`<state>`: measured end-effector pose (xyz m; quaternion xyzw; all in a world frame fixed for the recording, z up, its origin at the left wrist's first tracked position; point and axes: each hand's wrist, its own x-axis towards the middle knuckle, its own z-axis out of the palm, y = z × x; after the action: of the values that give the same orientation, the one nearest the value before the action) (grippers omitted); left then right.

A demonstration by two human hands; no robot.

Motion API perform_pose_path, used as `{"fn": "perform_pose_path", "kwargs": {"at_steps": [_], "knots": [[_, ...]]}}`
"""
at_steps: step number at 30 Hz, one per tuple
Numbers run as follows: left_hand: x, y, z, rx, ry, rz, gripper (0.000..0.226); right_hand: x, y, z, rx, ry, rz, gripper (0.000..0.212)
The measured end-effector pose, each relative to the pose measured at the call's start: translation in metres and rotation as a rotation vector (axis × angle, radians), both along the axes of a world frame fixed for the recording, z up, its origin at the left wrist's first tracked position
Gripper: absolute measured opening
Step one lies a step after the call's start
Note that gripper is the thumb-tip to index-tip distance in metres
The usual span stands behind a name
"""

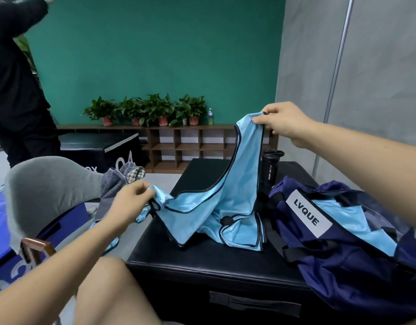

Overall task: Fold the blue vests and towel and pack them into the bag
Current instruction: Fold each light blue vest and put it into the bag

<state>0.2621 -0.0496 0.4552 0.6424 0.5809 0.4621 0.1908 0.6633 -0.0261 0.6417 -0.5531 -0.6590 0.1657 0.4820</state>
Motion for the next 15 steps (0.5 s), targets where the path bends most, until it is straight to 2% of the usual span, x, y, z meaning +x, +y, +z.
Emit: {"fn": "perform_pose_path", "kwargs": {"at_steps": [4,6,9,12,15], "knots": [[-0.012,0.012,0.046,0.081,-0.347,-0.005,0.014,0.012,0.002,0.014,0.060,0.061,-0.033,0.045],[-0.020,0.019,0.065,0.113,-0.459,0.004,0.013,0.018,0.002,0.021,0.096,0.080,-0.060,0.044],[-0.032,0.026,0.093,0.134,-0.513,0.021,0.018,0.031,0.001,0.032,0.136,0.139,-0.088,0.040],[-0.040,0.030,0.120,0.120,-0.570,0.023,0.018,0.037,-0.004,0.043,0.167,0.205,-0.111,0.024],[-0.041,0.029,0.147,0.129,-0.626,-0.023,0.018,0.042,-0.009,0.053,0.221,0.289,-0.097,0.020]]}}
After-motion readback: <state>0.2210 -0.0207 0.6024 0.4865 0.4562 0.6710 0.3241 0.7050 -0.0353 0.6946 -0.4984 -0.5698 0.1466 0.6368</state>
